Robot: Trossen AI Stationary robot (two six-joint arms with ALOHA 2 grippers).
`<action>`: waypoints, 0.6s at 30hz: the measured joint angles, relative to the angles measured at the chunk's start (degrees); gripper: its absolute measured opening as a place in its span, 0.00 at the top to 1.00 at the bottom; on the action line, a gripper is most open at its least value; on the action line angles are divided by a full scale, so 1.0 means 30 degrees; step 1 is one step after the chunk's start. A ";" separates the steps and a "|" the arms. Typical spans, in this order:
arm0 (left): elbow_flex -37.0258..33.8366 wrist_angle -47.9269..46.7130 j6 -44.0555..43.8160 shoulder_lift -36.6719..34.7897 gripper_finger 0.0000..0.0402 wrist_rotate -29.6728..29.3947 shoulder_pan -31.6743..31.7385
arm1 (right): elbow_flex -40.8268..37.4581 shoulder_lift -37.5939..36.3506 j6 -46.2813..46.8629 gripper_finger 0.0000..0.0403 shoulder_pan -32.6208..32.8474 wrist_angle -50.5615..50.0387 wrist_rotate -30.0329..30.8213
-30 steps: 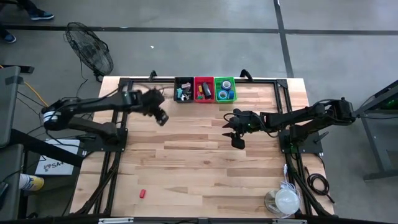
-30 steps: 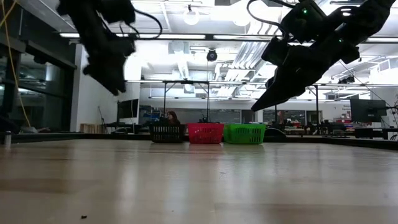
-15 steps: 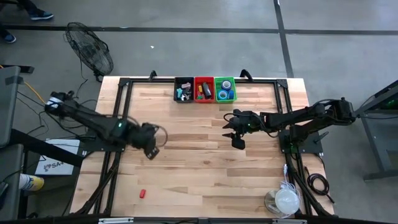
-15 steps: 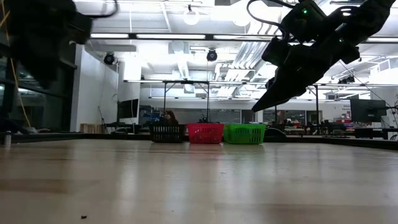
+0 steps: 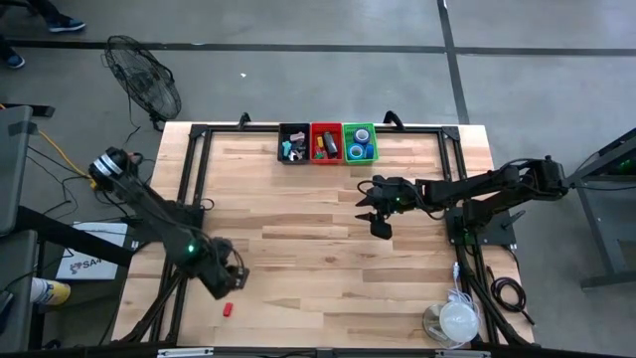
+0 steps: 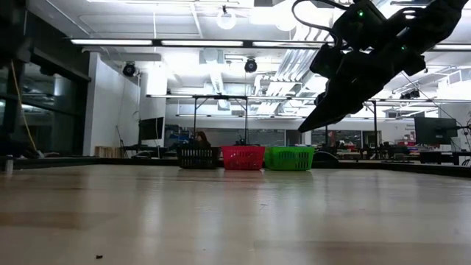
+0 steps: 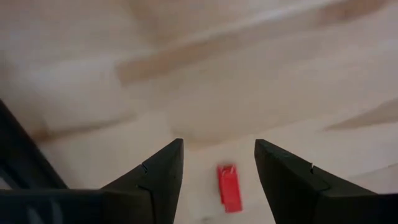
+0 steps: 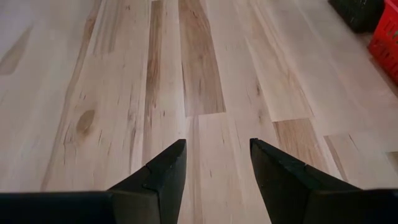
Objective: Pick and place Stapler, Stapler remover, tape
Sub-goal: Put the small red stapler into the red bin
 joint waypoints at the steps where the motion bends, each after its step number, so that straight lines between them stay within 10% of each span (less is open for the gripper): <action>1: 0.0000 0.0283 -0.0562 0.0338 0.52 0.0284 -0.0295 | 0.0000 0.0000 -0.0011 0.57 0.0000 0.0009 0.0002; 18: 0.0000 0.3464 -0.3730 0.2605 0.52 0.1830 -0.1358 | 0.0007 0.0000 -0.0123 0.57 0.0000 0.0299 0.0009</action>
